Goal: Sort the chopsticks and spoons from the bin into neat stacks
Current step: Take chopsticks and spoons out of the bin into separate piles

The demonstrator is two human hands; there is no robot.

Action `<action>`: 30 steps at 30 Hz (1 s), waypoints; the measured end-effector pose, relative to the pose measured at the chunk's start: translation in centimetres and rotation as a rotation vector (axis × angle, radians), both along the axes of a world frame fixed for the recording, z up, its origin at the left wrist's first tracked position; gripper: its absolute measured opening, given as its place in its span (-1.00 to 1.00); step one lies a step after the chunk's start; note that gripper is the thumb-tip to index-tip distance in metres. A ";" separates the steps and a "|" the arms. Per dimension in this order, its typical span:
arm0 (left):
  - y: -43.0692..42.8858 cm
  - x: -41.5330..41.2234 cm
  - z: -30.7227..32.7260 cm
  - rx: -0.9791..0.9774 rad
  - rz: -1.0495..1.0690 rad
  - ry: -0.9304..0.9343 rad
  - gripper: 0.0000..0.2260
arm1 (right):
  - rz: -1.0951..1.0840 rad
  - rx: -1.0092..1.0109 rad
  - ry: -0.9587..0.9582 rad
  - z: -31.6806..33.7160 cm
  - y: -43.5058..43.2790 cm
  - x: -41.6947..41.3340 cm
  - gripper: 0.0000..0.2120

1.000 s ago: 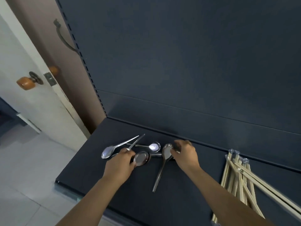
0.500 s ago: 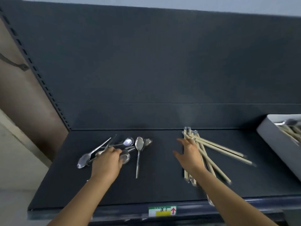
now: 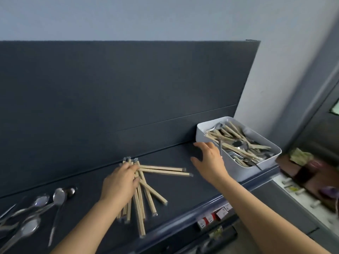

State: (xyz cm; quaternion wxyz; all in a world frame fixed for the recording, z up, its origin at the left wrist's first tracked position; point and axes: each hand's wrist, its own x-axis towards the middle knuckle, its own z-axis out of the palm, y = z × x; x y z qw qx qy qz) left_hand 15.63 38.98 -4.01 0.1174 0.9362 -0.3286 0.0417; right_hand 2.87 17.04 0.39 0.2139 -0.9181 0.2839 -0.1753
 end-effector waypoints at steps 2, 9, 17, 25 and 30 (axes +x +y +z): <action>-4.6 -1.7 0.5 -0.006 -0.027 -0.016 -0.69 | -0.008 -0.019 -0.003 0.3 -4.0 -2.2 -0.52; -18.0 -7.2 2.1 -0.101 -0.086 -0.007 -0.69 | -0.047 -0.046 0.009 0.7 -17.0 -8.0 -0.54; -27.6 -9.8 2.9 -0.088 -0.151 0.030 -0.67 | -0.046 0.020 0.010 -0.8 -24.8 -9.6 -0.59; -34.2 -6.3 1.0 -0.042 -0.216 0.058 -0.67 | 0.034 0.071 0.087 -2.9 -28.8 -6.2 -0.65; -37.0 -2.6 -0.2 0.030 -0.209 0.025 -0.65 | 0.262 0.063 0.225 -4.0 -29.6 -2.9 -0.68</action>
